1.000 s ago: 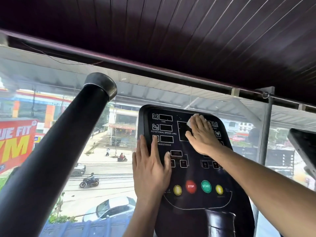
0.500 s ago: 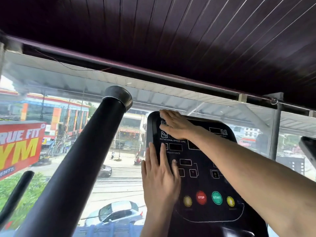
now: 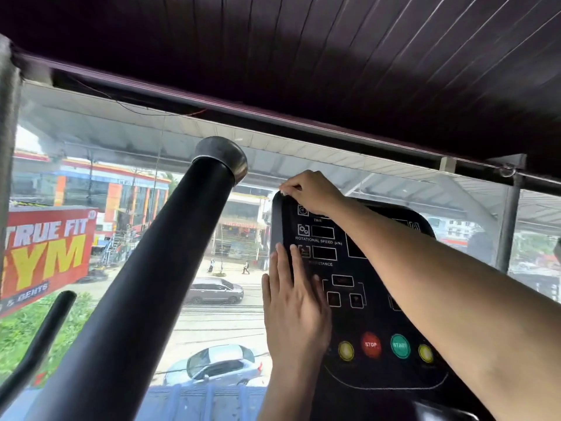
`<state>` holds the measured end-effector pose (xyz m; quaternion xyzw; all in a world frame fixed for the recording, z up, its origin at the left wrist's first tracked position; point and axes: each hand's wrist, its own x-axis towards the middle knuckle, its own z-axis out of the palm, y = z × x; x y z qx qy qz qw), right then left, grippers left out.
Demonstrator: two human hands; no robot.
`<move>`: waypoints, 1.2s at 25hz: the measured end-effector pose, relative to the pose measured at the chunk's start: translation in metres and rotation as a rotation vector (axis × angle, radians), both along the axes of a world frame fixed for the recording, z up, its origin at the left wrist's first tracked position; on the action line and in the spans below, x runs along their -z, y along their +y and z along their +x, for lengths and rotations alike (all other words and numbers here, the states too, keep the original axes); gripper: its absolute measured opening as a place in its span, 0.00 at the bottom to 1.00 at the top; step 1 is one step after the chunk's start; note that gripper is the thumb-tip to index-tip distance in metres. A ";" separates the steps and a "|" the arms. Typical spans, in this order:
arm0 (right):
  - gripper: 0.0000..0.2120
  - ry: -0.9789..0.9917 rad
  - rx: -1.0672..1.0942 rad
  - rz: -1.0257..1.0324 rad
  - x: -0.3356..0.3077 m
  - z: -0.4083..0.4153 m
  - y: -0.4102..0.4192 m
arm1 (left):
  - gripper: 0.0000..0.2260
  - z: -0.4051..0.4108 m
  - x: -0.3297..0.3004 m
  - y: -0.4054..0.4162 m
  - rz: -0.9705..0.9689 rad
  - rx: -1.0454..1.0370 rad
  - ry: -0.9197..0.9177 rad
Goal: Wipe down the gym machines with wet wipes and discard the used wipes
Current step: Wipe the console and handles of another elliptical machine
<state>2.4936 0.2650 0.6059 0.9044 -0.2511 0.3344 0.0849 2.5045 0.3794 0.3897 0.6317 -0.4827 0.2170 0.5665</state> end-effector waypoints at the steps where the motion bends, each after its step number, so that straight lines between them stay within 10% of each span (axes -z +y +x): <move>1: 0.11 0.002 -0.009 -0.036 -0.001 -0.002 0.002 | 0.27 -0.001 0.000 -0.001 -0.002 -0.004 0.002; 17: 0.10 -0.121 0.178 -0.047 -0.009 -0.053 -0.016 | 0.34 -0.004 -0.003 0.000 0.182 -0.146 -0.121; 30: 0.25 0.187 0.256 0.113 0.015 -0.111 -0.037 | 0.38 -0.012 0.003 0.007 0.323 -0.278 -0.320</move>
